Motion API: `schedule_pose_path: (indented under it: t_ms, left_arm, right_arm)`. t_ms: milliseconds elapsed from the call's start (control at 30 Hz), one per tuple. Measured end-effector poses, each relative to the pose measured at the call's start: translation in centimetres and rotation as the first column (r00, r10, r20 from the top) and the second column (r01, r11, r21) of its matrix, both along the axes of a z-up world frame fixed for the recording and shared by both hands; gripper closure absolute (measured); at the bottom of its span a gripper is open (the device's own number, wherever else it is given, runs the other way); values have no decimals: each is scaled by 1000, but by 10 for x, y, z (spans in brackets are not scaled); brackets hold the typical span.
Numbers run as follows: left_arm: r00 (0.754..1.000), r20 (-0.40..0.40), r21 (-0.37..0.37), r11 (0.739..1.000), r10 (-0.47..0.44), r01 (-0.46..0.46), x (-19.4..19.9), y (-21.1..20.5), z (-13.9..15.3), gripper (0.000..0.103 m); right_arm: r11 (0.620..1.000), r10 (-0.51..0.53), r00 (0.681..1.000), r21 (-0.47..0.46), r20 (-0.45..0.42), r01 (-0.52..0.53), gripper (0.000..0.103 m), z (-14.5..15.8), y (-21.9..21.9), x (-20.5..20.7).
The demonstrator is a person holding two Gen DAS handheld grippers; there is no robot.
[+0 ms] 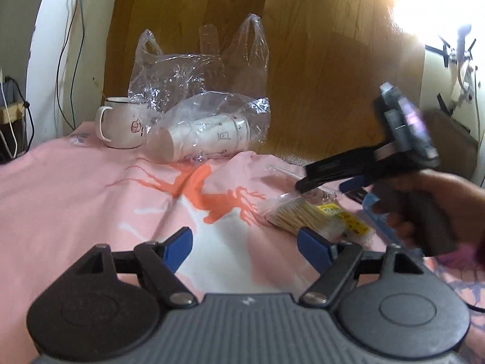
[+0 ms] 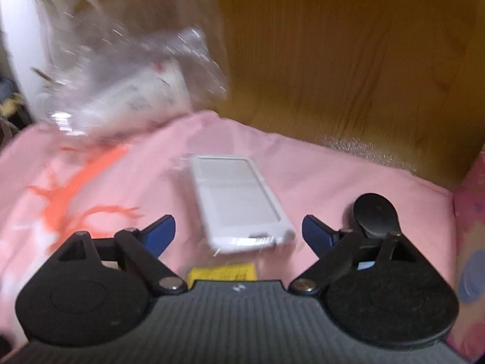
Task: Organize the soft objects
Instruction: 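Grasp the clear plastic case with the right gripper, then carry the clear case into the pink tin and release it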
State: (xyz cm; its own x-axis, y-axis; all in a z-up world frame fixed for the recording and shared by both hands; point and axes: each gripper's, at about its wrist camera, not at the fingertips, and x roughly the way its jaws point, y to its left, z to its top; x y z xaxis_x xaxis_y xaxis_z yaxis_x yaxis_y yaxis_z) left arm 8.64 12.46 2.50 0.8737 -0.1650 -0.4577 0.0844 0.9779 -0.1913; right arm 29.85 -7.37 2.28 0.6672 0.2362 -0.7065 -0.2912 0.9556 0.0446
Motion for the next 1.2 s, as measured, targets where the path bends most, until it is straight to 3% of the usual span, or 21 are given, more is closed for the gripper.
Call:
schedule_pose_path:
  t_ms: [33,100,233,300,367,433,567,667,767,833,867,1000,1067,1167,1200]
  left_arm:
    - [1000,2,-15,1000,0,0,0,2,0,24]
    - [1000,-3,-52,999,0,0,0,7,0,24]
    - [1000,-25,-126,992,2,-5,2,18,-3,24]
    - [1000,-29,-145,989,2,-6,3,21,-3,24]
    - [1000,-28,-155,988,3,-7,2,22,-3,23]
    - [1000,-21,-161,987,2,-6,0,24,-2,23]
    - [1000,5,-167,986,-26,26,-4,24,0,23]
    - [996,31,-144,986,-85,89,-10,14,4,23]
    - [988,4,-141,978,-157,156,-19,-6,6,23]
    - [969,-33,-200,952,-244,233,-24,-22,6,23]
    - [957,-53,-223,938,-285,267,-26,-30,6,23]
    - [920,-129,-279,904,-371,326,-27,-58,4,12]
    - [902,-174,-310,891,-396,331,-25,-68,2,12]
    - [871,-223,-354,869,-437,345,-27,-82,-8,25]
    - [860,-245,-364,865,-447,346,-26,-88,-13,46]
  right_arm:
    - [1000,-10,1000,-3,-16,10,23,-2,1,5]
    - [1000,-12,999,17,-37,13,32,-6,-2,11]
    - [995,-3,1000,99,2,3,36,11,-11,-1]
    - [981,-2,1000,194,20,-2,36,27,-24,-20]
    - [961,29,999,273,44,-40,36,43,-37,-51]
    - [950,83,994,294,78,-102,36,52,-49,-99]
    - [969,191,971,130,146,-211,36,40,-60,-201]
    - [972,227,963,21,145,-232,36,17,-67,-257]
    - [975,221,963,-63,156,-214,32,-5,-71,-293]
    - [977,214,960,-59,179,-206,22,-8,-77,-310]
    - [979,201,959,-60,199,-193,12,-10,-80,-315]
    - [982,191,959,-38,211,-187,10,-15,-91,-325]
    - [982,186,962,-20,201,-186,10,-19,-94,-323]
    - [980,187,966,41,178,-197,20,-20,-96,-322]
    - [978,194,962,41,192,-205,27,-20,-95,-323]
